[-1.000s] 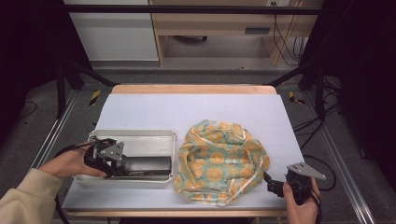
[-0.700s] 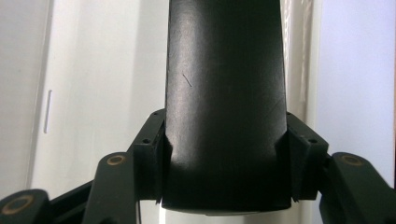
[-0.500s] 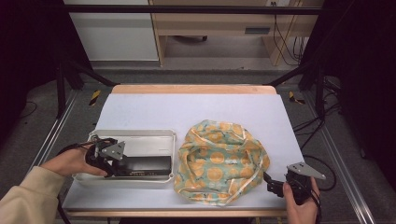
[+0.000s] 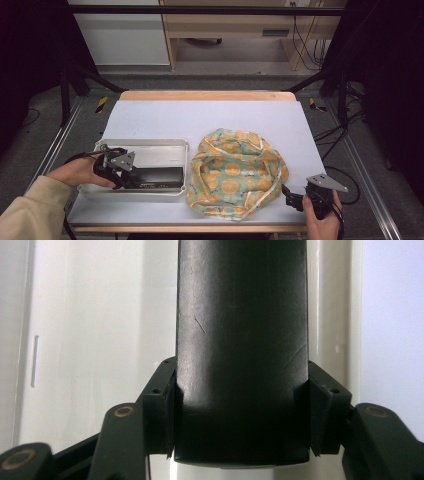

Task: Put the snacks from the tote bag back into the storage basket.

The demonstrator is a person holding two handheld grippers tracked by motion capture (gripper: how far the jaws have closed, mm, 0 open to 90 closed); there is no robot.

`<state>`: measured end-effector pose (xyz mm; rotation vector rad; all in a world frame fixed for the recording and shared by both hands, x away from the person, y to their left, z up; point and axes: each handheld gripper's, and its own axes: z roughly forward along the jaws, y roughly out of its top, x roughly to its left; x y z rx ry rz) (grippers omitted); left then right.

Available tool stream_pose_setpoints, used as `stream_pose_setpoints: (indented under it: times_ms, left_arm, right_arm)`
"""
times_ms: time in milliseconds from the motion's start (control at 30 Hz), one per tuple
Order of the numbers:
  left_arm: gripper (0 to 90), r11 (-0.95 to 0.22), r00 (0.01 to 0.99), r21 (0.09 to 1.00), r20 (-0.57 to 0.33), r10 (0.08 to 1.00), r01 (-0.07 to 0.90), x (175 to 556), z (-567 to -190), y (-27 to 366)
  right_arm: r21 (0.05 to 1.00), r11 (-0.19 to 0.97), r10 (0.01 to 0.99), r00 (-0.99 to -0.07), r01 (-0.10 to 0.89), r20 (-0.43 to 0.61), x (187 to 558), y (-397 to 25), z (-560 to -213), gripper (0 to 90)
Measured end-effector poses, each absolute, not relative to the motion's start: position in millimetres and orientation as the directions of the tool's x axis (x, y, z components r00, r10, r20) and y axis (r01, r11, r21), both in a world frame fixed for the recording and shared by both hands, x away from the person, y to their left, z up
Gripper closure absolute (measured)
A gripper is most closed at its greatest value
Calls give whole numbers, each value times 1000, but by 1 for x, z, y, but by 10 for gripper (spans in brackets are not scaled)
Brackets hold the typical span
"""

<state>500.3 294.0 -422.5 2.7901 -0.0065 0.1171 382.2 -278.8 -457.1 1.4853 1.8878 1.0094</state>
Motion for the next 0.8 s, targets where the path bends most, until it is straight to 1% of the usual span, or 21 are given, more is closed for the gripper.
stream_pose_setpoints:
  times_ms: [800]
  left_arm:
    - [420,-940,996,340,88,3,-27,502,-423,294]
  right_arm:
    - [812,124,965,-260,571,36,382,-278,-458,58]
